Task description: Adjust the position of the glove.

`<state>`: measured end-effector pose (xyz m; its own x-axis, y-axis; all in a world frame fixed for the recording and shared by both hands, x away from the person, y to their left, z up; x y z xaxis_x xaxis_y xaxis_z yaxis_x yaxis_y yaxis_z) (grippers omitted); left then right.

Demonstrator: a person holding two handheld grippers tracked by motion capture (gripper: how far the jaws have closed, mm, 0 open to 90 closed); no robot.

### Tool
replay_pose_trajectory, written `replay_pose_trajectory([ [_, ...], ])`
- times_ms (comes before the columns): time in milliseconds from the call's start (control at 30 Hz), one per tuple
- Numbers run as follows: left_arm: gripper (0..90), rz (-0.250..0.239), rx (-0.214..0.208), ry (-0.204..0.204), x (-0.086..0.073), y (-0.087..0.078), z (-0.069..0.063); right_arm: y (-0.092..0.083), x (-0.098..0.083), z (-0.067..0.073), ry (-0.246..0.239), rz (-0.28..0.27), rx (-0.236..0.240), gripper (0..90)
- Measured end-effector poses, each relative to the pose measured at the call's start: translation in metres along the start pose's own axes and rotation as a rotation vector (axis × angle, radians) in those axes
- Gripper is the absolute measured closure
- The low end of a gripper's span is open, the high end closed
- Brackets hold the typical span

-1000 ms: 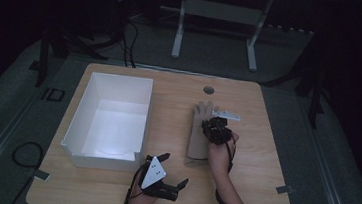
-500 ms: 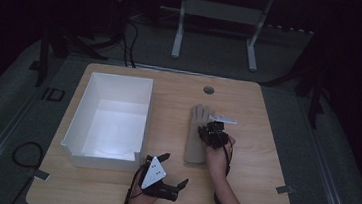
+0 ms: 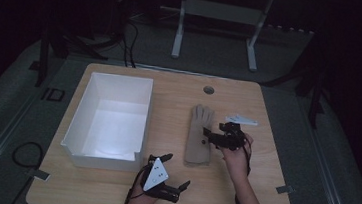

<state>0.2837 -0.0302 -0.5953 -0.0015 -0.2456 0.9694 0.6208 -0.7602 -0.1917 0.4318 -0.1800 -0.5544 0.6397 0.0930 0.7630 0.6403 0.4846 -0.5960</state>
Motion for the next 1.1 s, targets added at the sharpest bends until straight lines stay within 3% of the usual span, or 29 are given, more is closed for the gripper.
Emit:
replay_pose_trajectory([
  [67,0.3,0.019,-0.014,0.002,0.001,0.002,0.0,-0.007,0.001,-0.001,0.0,-0.01,0.042,17.7],
  [133,0.3,0.014,-0.02,0.01,0.003,0.004,0.0,-0.013,0.0,-0.003,-0.033,-0.008,0.073,16.9],
  [200,0.3,0.054,-0.025,0.017,0.004,0.006,0.0,-0.018,0.001,-0.005,-0.049,-0.023,0.123,16.9],
  [233,0.3,0.054,-0.025,0.017,0.004,0.006,0.0,-0.018,0.001,-0.005,-0.049,-0.023,0.123,16.9],
  [333,0.3,0.099,-0.03,-0.011,0.005,0.011,0.0,-0.026,0.002,-0.013,-0.138,-0.034,0.109,14.5],
  [400,0.3,0.124,-0.04,-0.015,0.007,0.015,0.001,-0.03,0.003,-0.015,-0.156,-0.043,0.114,14.4],
  [467,0.3,0.133,-0.064,-0.011,0.01,0.02,0.001,-0.034,0.002,-0.018,-0.142,-0.034,0.114,14.2],
  [533,0.3,0.151,-0.079,0.009,0.011,0.027,0.001,-0.036,-0.001,-0.018,-0.134,-0.01,0.138,14.2],
  [600,0.9,0.217,-0.075,0.039,0.009,0.035,0.002,-0.037,-0.003,-0.018,-0.128,-0.007,0.145,14.2],
  [667,12.2,0.26,-0.092,0.064,0.007,0.04,0.003,-0.039,-0.005,-0.019,-0.134,-0.009,0.149,13.9],
  [733,13.2,0.289,-0.093,0.09,0.005,0.045,0.006,-0.038,-0.006,-0.021,-0.132,0.003,0.151,13.9],
  [833,23.3,0.309,-0.113,0.122,0.004,0.049,0.008,-0.038,-0.007,-0.021,-0.125,0.005,0.161,14.1],
  [867,29.5,0.337,-0.131,0.178,0.002,0.056,0.01,-0.037,-0.008,-0.023,-0.111,0.006,0.169,14.5],
  [900,33.3,0.342,-0.137,0.193,0.002,0.059,0.01,-0.037,-0.008,-0.023,-0.107,0.003,0.175,14.6],
  [1033,39.9,0.386,-0.12,0.23,-0.004,0.068,0.017,-0.036,-0.006,-0.024,-0.116,-0.013,0.183,14.7],
  [1100,40.0,0.398,-0.135,0.211,-0.008,0.072,0.019,-0.035,-0.003,-0.023,-0.134,-0.025,0.187,14.5],
])
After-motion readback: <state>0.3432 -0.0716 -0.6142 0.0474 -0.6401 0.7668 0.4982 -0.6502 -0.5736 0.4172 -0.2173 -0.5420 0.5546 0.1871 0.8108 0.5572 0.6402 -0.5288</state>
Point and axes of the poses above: each handheld gripper's, and its own axes: y roughly forward along the jaws, x roughly out of its top, z roughly to its left, the point moved 8 cm from there along y, roughly forward along the jaws, and after that the axes turned 9 degrees about y, right-handed, at the moved point
